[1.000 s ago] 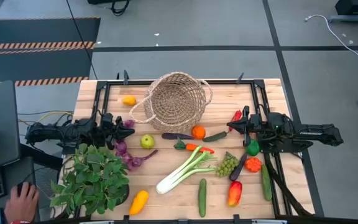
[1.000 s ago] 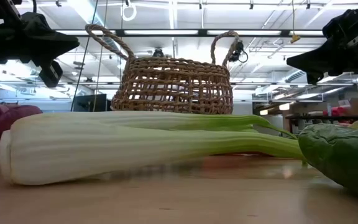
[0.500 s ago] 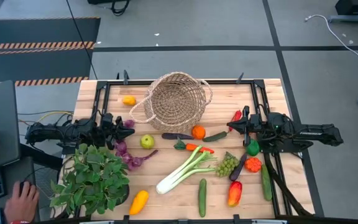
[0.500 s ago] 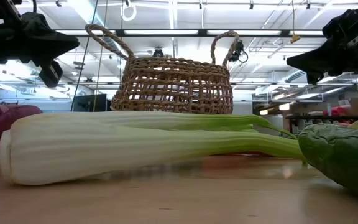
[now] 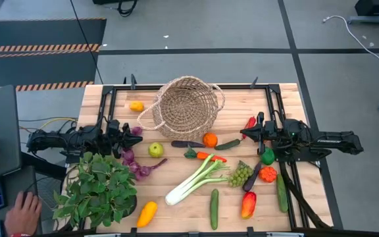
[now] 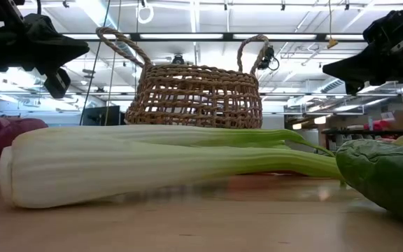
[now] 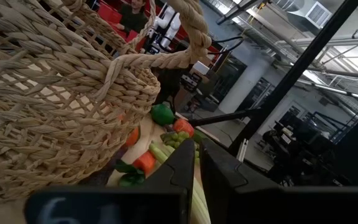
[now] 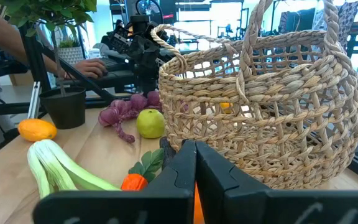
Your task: Build produce basket
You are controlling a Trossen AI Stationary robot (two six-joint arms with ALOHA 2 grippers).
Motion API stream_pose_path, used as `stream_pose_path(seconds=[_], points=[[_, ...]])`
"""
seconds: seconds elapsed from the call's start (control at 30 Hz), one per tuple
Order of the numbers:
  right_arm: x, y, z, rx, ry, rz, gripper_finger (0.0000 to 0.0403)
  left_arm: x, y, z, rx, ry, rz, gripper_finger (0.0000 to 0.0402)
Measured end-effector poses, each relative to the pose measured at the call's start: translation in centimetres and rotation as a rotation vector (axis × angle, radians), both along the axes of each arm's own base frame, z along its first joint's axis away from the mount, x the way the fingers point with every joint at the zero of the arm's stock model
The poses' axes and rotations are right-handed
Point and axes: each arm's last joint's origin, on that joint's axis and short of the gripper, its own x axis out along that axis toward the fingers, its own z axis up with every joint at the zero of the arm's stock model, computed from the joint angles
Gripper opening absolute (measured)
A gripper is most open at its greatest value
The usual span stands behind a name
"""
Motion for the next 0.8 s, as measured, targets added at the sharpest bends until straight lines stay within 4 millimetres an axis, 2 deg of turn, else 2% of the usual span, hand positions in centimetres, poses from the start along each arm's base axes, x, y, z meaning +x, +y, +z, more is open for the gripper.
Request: stream_pose_path(seconds=[0.8], points=[[0.0, 0.0, -0.01, 0.0, 0.0, 0.0, 0.0011, 0.0, 0.0, 0.0, 0.0, 0.0, 0.001, 0.003]])
